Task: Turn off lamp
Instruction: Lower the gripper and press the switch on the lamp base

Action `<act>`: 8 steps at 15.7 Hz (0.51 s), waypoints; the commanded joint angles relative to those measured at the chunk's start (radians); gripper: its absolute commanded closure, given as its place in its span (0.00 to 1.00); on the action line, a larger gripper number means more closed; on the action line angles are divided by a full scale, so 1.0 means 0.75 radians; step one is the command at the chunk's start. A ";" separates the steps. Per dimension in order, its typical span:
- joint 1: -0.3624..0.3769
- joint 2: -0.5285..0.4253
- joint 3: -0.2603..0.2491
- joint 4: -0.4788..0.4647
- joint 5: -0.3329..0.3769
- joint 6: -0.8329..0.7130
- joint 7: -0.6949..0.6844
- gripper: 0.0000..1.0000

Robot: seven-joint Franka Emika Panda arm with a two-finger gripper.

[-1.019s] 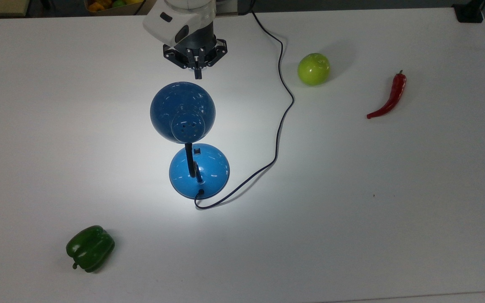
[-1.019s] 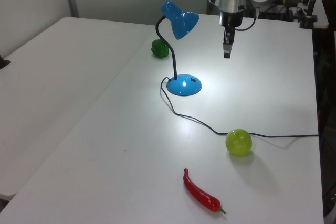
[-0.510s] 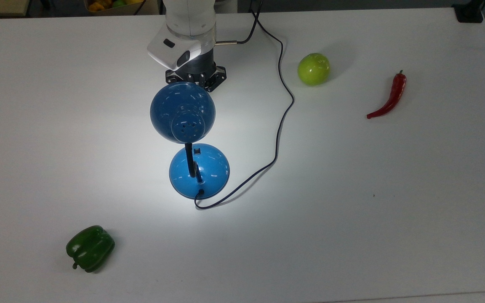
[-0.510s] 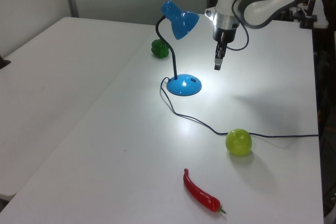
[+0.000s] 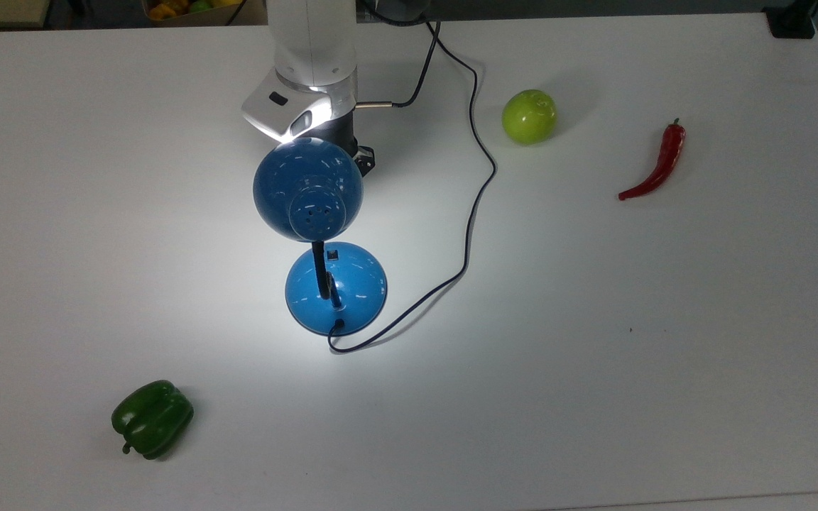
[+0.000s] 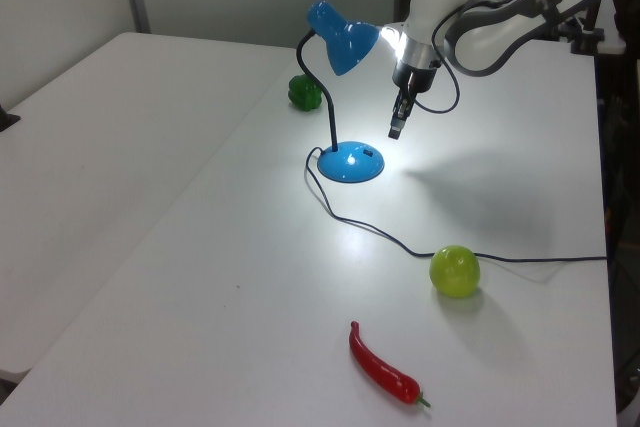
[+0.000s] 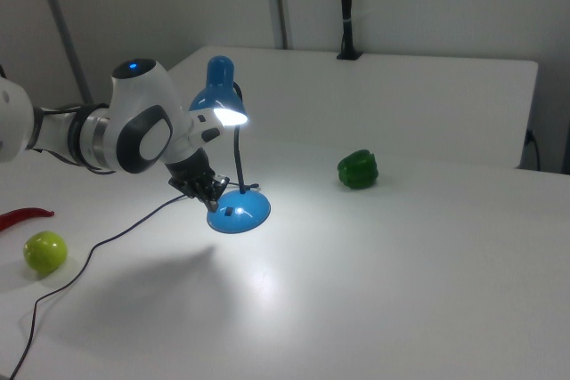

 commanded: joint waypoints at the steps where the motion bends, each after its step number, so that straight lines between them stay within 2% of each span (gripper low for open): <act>1: -0.012 0.014 -0.001 -0.064 -0.005 0.178 0.035 1.00; 8: -0.018 0.080 -0.001 -0.087 -0.003 0.401 0.035 1.00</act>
